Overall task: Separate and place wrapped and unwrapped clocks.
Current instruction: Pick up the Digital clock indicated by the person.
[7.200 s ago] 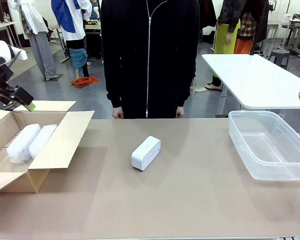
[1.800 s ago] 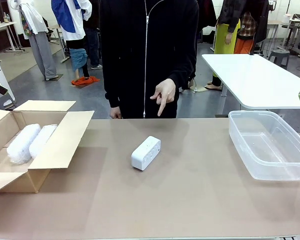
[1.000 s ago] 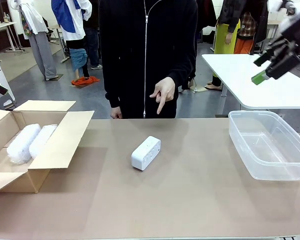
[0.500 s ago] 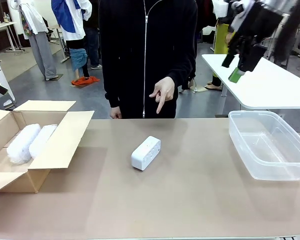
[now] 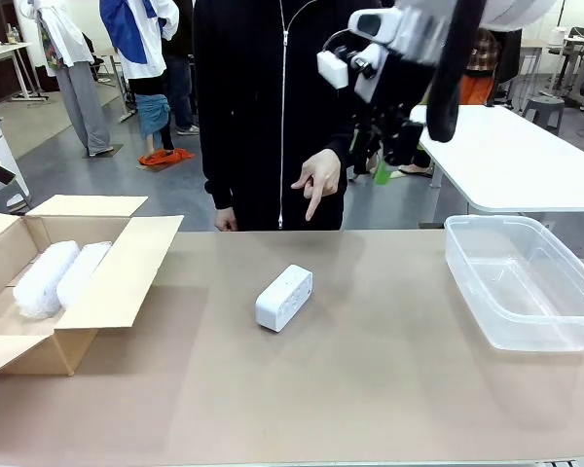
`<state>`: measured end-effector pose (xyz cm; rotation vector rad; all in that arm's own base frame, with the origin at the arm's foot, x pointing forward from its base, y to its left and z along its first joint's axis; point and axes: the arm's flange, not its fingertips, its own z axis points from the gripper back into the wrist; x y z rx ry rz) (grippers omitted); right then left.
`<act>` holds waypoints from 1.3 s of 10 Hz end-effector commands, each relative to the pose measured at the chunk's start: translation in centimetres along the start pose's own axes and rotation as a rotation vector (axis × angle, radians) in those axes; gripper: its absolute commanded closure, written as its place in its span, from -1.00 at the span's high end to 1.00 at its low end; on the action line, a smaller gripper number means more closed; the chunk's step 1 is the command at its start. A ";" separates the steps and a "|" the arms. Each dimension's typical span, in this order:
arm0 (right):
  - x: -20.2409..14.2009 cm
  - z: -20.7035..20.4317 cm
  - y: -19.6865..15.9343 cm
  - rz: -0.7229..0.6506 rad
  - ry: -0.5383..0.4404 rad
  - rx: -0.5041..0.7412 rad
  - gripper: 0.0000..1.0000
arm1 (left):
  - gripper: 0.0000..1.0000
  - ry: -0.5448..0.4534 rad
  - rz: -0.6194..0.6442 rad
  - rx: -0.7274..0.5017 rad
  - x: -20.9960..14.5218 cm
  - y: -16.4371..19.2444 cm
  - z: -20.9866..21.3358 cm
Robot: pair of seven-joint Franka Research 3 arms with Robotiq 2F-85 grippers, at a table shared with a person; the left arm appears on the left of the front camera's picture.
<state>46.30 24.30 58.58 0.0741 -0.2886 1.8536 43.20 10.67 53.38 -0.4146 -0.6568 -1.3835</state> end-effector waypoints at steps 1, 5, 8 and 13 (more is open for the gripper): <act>-0.3 -3.8 -0.4 0.052 -0.037 0.040 1.00 | 1.00 -0.013 -0.007 -0.001 0.0 0.0 0.0; 2.7 -10.9 -2.8 0.198 -0.063 0.088 1.00 | 1.00 -0.013 -0.007 -0.001 0.0 0.0 0.0; 4.0 -15.1 -4.2 0.264 -0.104 0.170 1.00 | 1.00 -0.013 -0.007 -0.001 0.0 0.0 0.0; 6.1 -19.9 -5.0 0.376 -0.102 0.270 1.00 | 1.00 -0.013 -0.007 -0.001 0.0 0.0 0.0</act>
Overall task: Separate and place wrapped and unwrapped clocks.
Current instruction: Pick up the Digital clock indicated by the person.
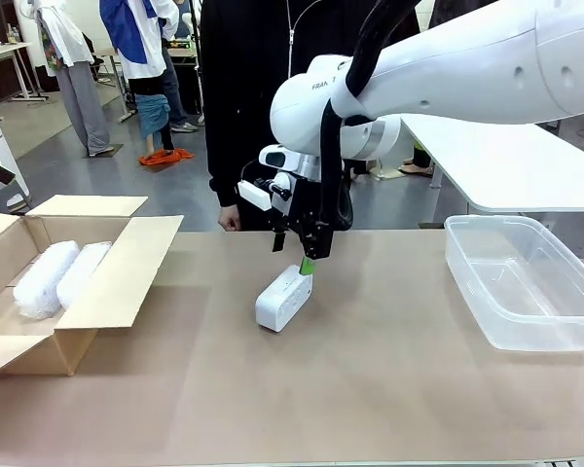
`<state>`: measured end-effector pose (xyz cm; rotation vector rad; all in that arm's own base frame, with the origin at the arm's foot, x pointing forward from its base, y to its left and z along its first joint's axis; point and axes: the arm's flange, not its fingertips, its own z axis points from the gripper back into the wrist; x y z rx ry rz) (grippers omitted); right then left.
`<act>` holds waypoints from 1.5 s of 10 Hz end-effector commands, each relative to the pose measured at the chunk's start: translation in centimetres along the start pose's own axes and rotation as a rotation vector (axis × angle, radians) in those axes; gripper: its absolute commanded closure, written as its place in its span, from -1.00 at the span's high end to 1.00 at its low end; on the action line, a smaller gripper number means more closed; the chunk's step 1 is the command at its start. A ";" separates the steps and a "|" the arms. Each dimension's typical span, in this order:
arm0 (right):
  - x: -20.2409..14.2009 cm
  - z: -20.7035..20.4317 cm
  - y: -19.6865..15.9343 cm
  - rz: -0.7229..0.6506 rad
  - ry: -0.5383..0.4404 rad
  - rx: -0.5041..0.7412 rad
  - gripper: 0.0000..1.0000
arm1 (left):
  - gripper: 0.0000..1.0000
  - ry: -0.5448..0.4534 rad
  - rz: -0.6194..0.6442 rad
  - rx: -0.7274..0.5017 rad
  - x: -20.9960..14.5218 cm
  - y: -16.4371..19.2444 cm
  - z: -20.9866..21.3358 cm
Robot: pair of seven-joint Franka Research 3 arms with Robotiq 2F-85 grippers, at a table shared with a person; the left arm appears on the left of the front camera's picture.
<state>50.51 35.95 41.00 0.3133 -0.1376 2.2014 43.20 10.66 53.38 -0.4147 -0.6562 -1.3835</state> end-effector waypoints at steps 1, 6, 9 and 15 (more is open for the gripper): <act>-0.2 0.0 -0.7 0.060 0.015 0.031 1.00 | 1.00 -0.013 -0.008 -0.001 0.0 0.0 0.1; -1.1 -2.5 -1.8 0.091 0.139 0.059 1.00 | 1.00 -0.013 -0.008 -0.001 0.0 0.0 0.1; -1.3 -3.4 -2.3 0.120 0.163 0.058 1.00 | 1.00 -0.013 -0.008 -0.001 0.0 0.0 0.1; -0.6 -6.1 -2.8 0.141 0.206 0.106 1.00 | 1.00 -0.013 -0.008 -0.001 0.0 0.0 0.1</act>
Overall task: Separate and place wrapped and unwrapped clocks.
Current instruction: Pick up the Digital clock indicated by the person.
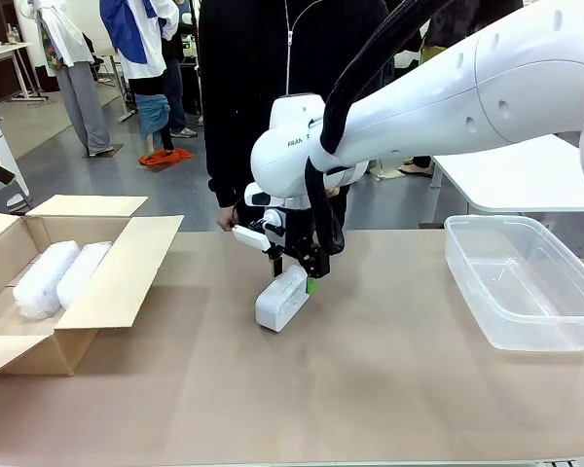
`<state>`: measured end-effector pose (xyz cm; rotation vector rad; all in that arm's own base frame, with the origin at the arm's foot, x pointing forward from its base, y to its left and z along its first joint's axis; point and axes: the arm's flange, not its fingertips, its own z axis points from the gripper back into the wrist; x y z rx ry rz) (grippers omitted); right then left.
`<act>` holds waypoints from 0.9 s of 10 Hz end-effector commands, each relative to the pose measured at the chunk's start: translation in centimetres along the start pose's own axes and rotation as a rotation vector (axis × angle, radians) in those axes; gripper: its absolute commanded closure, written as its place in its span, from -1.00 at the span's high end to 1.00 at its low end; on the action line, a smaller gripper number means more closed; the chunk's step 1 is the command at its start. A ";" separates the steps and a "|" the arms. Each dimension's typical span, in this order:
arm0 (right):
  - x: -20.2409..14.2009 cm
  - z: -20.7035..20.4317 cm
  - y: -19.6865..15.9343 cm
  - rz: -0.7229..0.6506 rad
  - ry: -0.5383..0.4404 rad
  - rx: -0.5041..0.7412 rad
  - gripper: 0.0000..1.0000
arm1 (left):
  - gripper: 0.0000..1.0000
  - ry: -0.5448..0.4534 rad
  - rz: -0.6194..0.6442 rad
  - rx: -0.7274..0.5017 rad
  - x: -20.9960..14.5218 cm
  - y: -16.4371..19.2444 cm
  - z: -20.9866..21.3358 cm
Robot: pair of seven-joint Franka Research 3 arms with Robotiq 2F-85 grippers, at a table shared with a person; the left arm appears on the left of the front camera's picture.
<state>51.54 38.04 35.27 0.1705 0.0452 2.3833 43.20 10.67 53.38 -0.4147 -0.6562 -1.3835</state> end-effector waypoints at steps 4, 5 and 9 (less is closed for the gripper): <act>-0.5 -1.7 -1.2 -0.016 0.047 0.034 1.00 | 1.00 -0.013 -0.008 -0.001 0.0 0.0 0.1; -0.7 -1.9 -1.4 -0.018 0.043 0.028 1.00 | 1.00 -0.013 -0.008 -0.001 0.0 0.0 0.1; -0.8 -1.7 -2.3 -0.068 -0.009 -0.041 0.83 | 1.00 -0.013 -0.008 -0.001 0.0 0.0 0.1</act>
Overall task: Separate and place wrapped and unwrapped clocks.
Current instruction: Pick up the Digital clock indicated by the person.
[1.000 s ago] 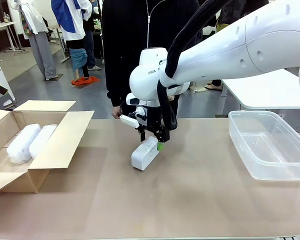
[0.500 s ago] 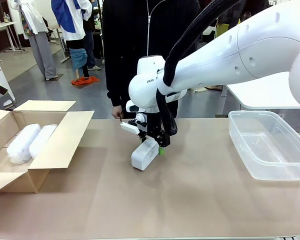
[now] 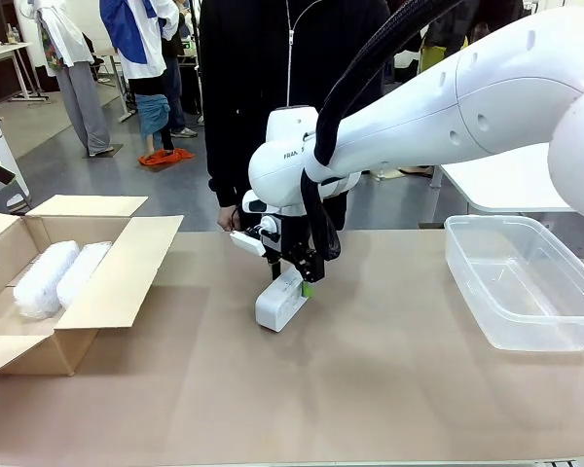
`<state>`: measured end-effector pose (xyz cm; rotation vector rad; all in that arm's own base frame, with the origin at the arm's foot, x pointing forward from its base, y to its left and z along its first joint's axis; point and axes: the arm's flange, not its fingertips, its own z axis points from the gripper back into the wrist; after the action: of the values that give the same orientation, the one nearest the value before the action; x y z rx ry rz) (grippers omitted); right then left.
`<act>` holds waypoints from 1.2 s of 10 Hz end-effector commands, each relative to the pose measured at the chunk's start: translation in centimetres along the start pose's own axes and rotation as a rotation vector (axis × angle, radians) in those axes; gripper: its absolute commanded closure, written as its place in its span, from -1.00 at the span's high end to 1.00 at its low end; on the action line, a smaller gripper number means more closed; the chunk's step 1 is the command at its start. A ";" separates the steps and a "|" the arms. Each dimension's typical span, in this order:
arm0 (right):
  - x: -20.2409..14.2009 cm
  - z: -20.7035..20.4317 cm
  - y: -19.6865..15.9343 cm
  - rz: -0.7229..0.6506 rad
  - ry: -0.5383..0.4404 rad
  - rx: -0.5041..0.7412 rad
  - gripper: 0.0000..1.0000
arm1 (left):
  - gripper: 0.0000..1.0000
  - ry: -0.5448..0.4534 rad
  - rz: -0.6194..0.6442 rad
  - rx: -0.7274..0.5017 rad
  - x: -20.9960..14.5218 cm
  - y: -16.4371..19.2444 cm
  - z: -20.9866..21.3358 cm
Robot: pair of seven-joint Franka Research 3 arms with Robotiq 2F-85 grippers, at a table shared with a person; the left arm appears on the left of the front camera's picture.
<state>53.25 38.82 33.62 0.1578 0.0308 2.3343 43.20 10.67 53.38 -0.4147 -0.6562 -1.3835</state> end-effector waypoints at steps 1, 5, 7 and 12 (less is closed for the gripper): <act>0.0 -0.5 -0.5 -0.013 -0.012 -0.014 0.63 | 1.00 -0.013 -0.008 -0.001 0.0 0.0 0.1; -0.2 -0.1 -0.1 -0.024 -0.001 -0.008 -0.13 | 1.00 -0.013 -0.008 -0.001 0.0 0.0 0.1; -0.3 -0.2 -0.2 -0.030 0.010 -0.008 -0.50 | 1.00 -0.013 -0.008 -0.001 0.0 0.0 0.1; -1.0 0.1 -0.3 -0.150 0.022 0.027 -1.00 | 1.00 -0.013 -0.008 -0.001 0.0 0.0 0.1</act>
<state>53.41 38.72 33.50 0.1576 0.0420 2.2451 43.20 10.66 53.38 -0.4147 -0.6562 -1.3836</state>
